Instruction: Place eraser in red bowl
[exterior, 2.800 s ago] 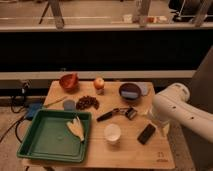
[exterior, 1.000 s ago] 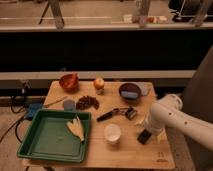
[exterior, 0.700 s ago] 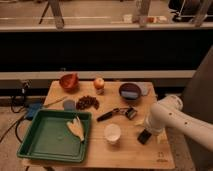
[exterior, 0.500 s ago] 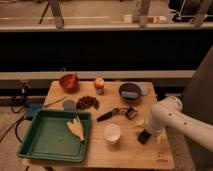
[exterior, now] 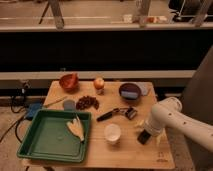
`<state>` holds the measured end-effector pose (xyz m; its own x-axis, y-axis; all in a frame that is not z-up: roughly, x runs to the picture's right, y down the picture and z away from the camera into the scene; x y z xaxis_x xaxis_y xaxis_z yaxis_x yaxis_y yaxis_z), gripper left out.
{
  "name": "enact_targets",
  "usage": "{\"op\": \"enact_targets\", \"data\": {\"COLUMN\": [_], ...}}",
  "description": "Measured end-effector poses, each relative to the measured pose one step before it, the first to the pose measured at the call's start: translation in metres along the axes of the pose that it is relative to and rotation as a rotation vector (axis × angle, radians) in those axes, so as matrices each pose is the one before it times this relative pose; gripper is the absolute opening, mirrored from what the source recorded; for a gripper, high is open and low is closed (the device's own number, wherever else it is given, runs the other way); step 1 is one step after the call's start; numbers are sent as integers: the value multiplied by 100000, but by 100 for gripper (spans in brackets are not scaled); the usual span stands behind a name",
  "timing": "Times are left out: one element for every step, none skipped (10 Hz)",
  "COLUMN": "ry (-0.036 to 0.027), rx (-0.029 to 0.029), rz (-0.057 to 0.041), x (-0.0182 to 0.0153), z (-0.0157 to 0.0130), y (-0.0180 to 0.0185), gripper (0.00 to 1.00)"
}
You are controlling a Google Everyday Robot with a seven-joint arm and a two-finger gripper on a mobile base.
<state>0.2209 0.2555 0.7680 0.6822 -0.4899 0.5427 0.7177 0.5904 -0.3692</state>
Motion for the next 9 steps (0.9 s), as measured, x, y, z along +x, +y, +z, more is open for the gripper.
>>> {"op": "enact_targets", "data": {"ry": [-364, -214, -253, -297, -210, -342, -318, -334, -72], "rx": [-82, 93, -29, -110, -77, 239, 313, 190, 158], "rz": [-42, -56, 142, 224, 145, 206, 108, 199, 297], "x": [28, 5, 33, 32, 19, 60, 219, 219, 64], "z": [207, 82, 89, 50, 52, 117, 102, 99, -75], "y": [-46, -104, 20, 70, 15, -65, -101, -110, -45], "gripper": [66, 66, 64, 55, 47, 37, 27, 16, 9]}}
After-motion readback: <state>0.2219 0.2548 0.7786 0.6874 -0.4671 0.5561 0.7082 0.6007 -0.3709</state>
